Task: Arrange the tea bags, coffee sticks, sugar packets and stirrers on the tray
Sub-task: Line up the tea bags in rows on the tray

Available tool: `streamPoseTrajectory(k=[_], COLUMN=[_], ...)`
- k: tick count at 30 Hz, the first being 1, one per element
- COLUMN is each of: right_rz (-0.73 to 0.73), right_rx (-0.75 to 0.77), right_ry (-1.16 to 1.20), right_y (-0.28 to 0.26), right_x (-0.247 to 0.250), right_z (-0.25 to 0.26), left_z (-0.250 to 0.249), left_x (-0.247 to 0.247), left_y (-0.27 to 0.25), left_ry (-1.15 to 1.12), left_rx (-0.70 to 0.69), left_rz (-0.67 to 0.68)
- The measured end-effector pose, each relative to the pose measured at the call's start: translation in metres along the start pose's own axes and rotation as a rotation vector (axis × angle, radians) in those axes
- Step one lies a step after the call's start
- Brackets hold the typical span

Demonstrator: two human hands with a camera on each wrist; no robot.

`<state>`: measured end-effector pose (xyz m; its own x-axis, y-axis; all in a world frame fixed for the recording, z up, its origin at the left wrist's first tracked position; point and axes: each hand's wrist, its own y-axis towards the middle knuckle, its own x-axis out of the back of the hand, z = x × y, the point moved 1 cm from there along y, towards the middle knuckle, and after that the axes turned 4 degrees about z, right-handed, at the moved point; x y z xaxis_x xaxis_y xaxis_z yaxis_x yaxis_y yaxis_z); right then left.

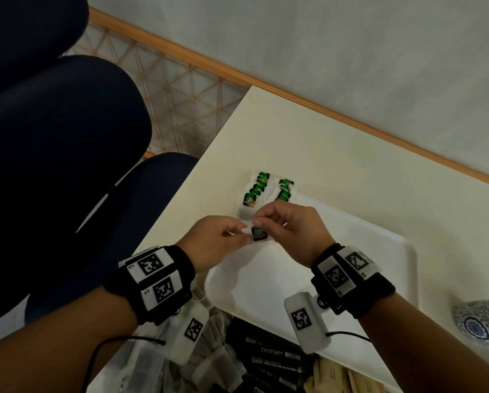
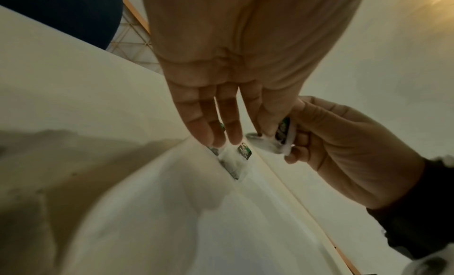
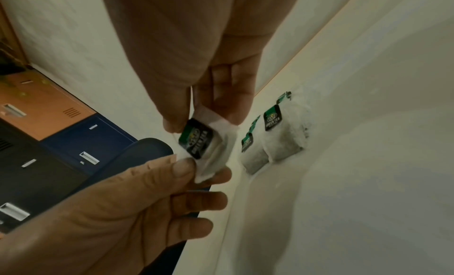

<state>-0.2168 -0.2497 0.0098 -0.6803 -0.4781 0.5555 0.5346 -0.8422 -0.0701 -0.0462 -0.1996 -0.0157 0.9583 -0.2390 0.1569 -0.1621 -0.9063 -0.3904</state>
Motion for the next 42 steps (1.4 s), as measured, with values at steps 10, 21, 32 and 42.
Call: streamPoseTrajectory(k=[10, 21, 32, 42], right_rz=[0.129, 0.016, -0.121, -0.056], right_rx=[-0.017, -0.192, -0.336, -0.441], right_ry=[-0.129, -0.122, -0.275, -0.258], right_y=[0.0, 0.047, 0.022, 0.02], right_x=[-0.008, -0.015, 0.006, 0.0], right_z=[-0.002, -0.017, -0.046, -0.054], left_z=[0.006, 0.007, -0.004, -0.002], left_x=[0.007, 0.025, 0.015, 0.011], left_y=[0.003, 0.031, 0.063, 0.068], left_ry=[0.028, 0.167, 0.383, 0.42], left_rx=[0.004, 0.078, 0.184, 0.153], left_rz=[-0.073, -0.225, -0.133, -0.214])
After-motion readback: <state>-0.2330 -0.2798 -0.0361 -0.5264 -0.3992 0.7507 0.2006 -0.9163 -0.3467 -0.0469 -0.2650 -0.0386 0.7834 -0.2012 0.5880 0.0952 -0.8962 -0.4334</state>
